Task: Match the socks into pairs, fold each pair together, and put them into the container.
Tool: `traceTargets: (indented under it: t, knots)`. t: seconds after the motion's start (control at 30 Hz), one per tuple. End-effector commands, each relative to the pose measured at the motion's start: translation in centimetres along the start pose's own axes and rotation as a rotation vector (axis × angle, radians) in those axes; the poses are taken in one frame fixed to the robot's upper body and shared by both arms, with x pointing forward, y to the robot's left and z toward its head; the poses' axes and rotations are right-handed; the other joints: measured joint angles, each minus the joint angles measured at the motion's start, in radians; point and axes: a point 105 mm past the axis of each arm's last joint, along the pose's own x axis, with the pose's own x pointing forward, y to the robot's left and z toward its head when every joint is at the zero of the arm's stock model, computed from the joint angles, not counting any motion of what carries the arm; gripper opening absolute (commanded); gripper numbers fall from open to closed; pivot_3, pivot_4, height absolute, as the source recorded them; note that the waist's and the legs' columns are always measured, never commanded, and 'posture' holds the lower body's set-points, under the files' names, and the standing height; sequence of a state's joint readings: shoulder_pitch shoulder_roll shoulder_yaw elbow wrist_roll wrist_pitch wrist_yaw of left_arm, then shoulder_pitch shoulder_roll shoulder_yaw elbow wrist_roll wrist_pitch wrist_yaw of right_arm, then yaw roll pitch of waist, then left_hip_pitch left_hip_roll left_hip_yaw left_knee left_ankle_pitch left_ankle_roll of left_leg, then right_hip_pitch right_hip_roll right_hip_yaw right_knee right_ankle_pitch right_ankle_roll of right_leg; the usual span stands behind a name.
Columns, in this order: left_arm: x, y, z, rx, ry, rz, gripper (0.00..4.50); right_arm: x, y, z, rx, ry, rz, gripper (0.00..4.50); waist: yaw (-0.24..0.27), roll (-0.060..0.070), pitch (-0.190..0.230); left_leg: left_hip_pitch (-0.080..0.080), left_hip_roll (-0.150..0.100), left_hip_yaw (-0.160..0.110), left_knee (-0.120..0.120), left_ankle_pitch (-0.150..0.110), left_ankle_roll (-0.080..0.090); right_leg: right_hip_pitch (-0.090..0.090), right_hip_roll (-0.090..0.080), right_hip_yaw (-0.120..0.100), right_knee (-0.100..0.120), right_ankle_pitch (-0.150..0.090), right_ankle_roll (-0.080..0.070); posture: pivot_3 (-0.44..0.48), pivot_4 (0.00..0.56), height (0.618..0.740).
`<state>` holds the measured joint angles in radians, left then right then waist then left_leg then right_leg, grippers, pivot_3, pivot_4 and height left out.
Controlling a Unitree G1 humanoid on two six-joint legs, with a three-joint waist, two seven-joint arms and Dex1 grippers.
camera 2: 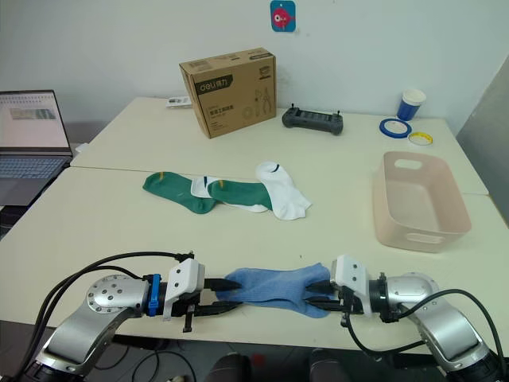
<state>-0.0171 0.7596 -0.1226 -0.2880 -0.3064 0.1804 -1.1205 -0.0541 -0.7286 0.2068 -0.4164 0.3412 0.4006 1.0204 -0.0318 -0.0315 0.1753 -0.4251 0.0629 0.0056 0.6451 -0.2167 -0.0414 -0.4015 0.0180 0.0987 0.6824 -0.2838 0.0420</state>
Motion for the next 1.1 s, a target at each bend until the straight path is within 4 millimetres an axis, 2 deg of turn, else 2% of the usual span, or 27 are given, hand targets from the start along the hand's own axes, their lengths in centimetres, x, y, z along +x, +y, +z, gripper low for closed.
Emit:
traceTargets:
  t: [0.03, 0.27, 0.37, 0.5, 0.67, 0.8, 1.03, 1.1]
  knots:
    - [-0.1, 0.3, 1.0, 0.045, -0.025, 0.011, 1.91, -0.3, -0.3, 1.1, -0.037, -0.029, -0.011, 1.26, 0.0, 0.0, 0.0, 0.0, 0.0, 0.0, 0.0, 0.0, 0.0, 0.0, 0.0, 0.0, 0.0, 0.0, 0.0, 0.0, 0.15, 0.74]
    - [0.0, 0.5, 1.0, 0.026, -0.045, 0.023, 1.91, -0.3, -0.3, 1.4, -0.039, -0.032, -0.011, 1.26, 0.0, 0.0, 0.0, 0.0, 0.0, 0.0, 0.0, 0.0, 0.0, 0.0, 0.0, 0.0, 0.0, 0.0, 0.0, 0.0, 0.15, 0.74]
    - [0.0, 0.6, 0.8, 0.047, -0.041, 0.014, 1.32, -0.2, -0.2, 1.6, -0.045, -0.036, -0.013, 1.3, 0.0, 0.0, 0.0, 0.0, 0.0, 0.0, 0.0, 0.0, 0.0, 0.0, 0.0, 0.0, 0.0, 0.0, 0.0, 0.0, 0.15, 0.74]
    - [0.0, 0.5, 0.9, 0.041, -0.047, 0.001, 0.03, -0.1, -0.1, 2.0, -0.035, -0.051, -0.019, 1.3, 0.0, 0.0, 0.0, 0.0, 0.0, 0.0, 0.0, 0.0, 0.0, 0.0, 0.0, 0.0, 0.0, 0.0, 0.0, 0.0, 0.15, 0.74]
    - [0.2, 0.4, 1.0, 0.037, -0.056, 0.003, 0.03, 0.0, 0.5, 2.4, -0.007, -0.068, -0.008, 1.3, 0.0, 0.0, 0.0, 0.0, 0.0, 0.0, 0.0, 0.0, 0.0, 0.0, 0.0, 0.0, 0.0, 0.0, 0.0, 0.0, 0.15, 0.74]
    - [0.8, 0.6, 2.3, -0.031, -0.115, 0.015, 0.03, 0.7, 0.7, 2.2, 0.006, -0.068, -0.008, 1.3, 0.0, 0.0, 0.0, 0.0, 0.0, 0.0, 0.0, 0.0, 0.0, 0.0, 0.0, 0.0, 0.0, 0.0, 0.0, 0.0, 0.15, 0.74]
    - [1.1, 0.3, 3.2, -0.073, -0.136, -0.028, 0.03, 1.3, 0.5, 2.3, -0.017, -0.061, -0.031, 1.3, 0.0, 0.0, 0.0, 0.0, 0.0, -0.001, 0.0, 0.0, 0.0, 0.001, 0.001, 0.0, 0.0, 0.0, 0.0, 0.0, 0.15, 0.74]
    - [1.1, 0.1, 3.4, -0.078, -0.138, -0.035, 0.0, 1.2, 0.3, 2.2, -0.015, -0.059, -0.046, 1.66, 0.0, 0.0, 0.0, 0.0, 0.0, -0.001, 0.0, 0.0, 0.0, 0.001, 0.001, 0.0, 0.0, 0.0, 0.0, 0.0, 0.15, 0.74]
